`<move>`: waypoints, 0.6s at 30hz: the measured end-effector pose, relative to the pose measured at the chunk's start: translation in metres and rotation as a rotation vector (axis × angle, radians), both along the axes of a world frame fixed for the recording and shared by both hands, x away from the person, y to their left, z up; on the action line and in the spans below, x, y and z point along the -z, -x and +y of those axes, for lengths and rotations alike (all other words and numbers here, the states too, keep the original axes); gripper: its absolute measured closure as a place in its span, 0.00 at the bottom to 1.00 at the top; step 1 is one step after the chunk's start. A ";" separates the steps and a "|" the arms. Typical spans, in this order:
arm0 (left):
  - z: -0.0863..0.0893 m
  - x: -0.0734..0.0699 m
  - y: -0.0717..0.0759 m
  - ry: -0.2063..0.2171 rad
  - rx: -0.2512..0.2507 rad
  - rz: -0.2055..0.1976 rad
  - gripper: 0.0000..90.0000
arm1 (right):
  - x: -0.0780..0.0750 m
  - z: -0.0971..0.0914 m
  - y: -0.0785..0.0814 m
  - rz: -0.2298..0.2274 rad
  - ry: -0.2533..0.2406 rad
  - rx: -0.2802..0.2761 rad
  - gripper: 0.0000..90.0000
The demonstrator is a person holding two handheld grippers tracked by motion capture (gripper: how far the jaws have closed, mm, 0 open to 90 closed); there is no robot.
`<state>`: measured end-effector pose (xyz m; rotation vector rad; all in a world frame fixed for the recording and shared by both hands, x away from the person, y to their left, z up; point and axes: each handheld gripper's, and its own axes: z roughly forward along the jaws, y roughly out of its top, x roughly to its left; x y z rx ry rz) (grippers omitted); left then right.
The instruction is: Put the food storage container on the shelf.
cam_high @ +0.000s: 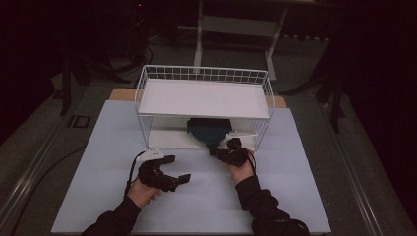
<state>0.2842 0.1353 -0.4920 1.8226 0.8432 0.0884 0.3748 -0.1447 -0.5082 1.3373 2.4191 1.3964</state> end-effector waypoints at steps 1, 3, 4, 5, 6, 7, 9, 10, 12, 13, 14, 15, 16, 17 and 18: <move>0.000 0.000 0.000 0.004 -0.001 0.000 0.01 | 0.000 0.000 -0.002 -0.001 -0.003 0.005 1.00; 0.000 -0.001 0.000 0.000 -0.001 -0.005 0.01 | 0.000 0.002 -0.005 -0.006 0.001 0.011 1.00; 0.001 -0.001 0.001 0.002 -0.001 -0.008 0.01 | 0.000 0.002 -0.007 -0.005 0.002 0.015 1.00; 0.001 -0.002 0.001 0.005 -0.001 -0.006 0.01 | 0.000 0.003 -0.008 -0.006 0.001 0.016 1.00; 0.001 -0.002 0.001 0.007 -0.001 -0.007 0.01 | -0.001 0.004 -0.009 -0.010 0.004 0.018 1.00; 0.001 -0.002 0.001 0.007 -0.001 -0.007 0.01 | -0.001 0.004 -0.009 -0.010 0.004 0.018 1.00; 0.002 -0.002 0.001 0.010 -0.003 -0.010 0.01 | -0.001 0.004 -0.014 0.003 -0.019 0.014 1.00; 0.003 -0.002 0.001 0.014 -0.005 -0.009 0.01 | -0.001 0.006 -0.013 0.001 -0.016 0.013 1.00; 0.003 -0.002 0.001 0.010 -0.004 -0.008 0.01 | -0.001 0.008 -0.013 -0.006 -0.007 0.011 1.00; 0.003 -0.002 0.001 0.008 -0.005 -0.010 0.01 | -0.001 0.008 -0.013 -0.002 -0.014 0.013 1.00; 0.003 -0.002 0.001 0.004 -0.004 -0.011 0.01 | -0.001 0.007 -0.012 -0.004 -0.018 0.018 0.98; 0.002 -0.003 0.002 0.005 -0.001 -0.013 0.01 | 0.000 0.007 -0.011 0.000 -0.027 0.015 0.96; 0.002 -0.003 0.002 0.004 0.001 -0.015 0.01 | 0.000 0.007 -0.009 0.000 -0.030 0.008 0.93; 0.002 -0.003 0.003 0.002 0.001 -0.016 0.01 | 0.000 0.008 -0.006 -0.004 -0.024 -0.002 0.91; 0.002 -0.004 0.004 0.001 0.001 -0.017 0.01 | 0.000 0.008 -0.003 -0.004 -0.026 -0.009 0.88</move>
